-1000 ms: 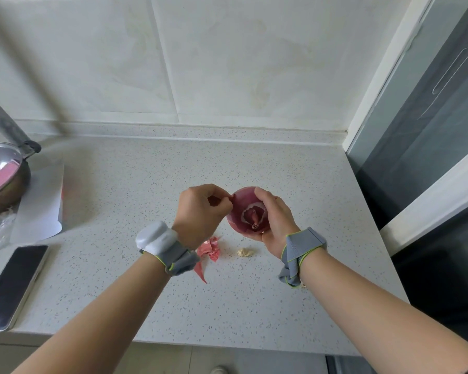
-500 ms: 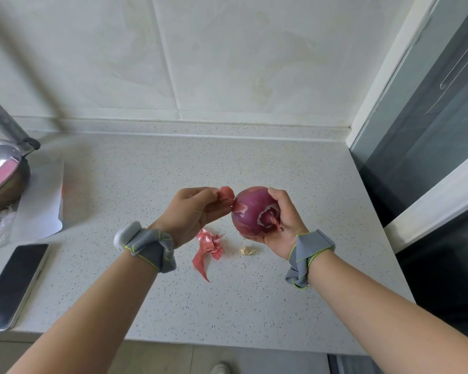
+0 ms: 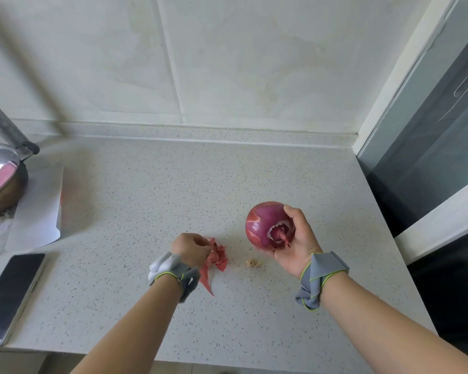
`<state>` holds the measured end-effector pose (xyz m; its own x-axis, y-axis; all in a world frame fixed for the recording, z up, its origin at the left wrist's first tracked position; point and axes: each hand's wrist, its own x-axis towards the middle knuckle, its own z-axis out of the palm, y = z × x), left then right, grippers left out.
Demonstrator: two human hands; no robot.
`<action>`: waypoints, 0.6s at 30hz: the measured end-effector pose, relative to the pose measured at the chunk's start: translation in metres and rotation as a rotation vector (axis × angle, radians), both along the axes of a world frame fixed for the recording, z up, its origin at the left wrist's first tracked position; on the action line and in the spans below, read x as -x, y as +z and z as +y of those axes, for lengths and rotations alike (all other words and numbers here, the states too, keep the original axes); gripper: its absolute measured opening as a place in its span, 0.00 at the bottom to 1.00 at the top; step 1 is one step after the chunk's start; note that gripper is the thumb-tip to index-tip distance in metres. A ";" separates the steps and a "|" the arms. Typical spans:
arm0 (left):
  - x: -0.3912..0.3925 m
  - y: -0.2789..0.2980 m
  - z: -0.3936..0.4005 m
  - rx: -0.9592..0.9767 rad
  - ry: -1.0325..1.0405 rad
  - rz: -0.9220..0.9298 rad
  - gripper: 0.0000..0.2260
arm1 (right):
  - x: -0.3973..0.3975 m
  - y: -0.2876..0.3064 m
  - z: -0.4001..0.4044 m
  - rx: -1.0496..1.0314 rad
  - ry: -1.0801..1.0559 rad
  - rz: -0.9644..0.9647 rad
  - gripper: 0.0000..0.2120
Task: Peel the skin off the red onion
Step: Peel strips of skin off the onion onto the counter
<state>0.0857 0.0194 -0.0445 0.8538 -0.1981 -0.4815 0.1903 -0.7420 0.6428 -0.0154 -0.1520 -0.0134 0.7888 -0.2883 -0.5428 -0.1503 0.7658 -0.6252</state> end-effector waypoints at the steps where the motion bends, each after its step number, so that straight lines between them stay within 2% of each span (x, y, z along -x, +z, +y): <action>1: 0.004 0.000 -0.001 -0.019 -0.004 -0.005 0.07 | 0.000 0.000 0.001 0.004 0.001 0.001 0.12; 2: 0.007 0.002 -0.003 -0.022 -0.002 -0.032 0.05 | -0.001 0.001 0.001 0.010 0.005 0.002 0.11; 4: 0.012 0.012 -0.010 0.009 0.000 -0.185 0.11 | -0.002 0.003 0.002 0.041 0.018 0.005 0.12; 6: 0.019 0.037 -0.020 0.157 -0.040 -0.329 0.15 | -0.002 0.006 0.004 0.059 0.025 -0.004 0.16; 9: 0.034 0.080 -0.030 0.396 -0.175 -0.355 0.13 | -0.003 0.012 0.006 0.108 0.074 -0.092 0.17; 12: 0.038 0.092 -0.031 0.398 -0.236 -0.413 0.10 | -0.003 0.018 0.007 0.162 0.114 -0.179 0.15; 18: 0.039 0.092 -0.030 0.374 -0.188 -0.462 0.09 | -0.002 0.022 0.013 0.186 0.098 -0.149 0.14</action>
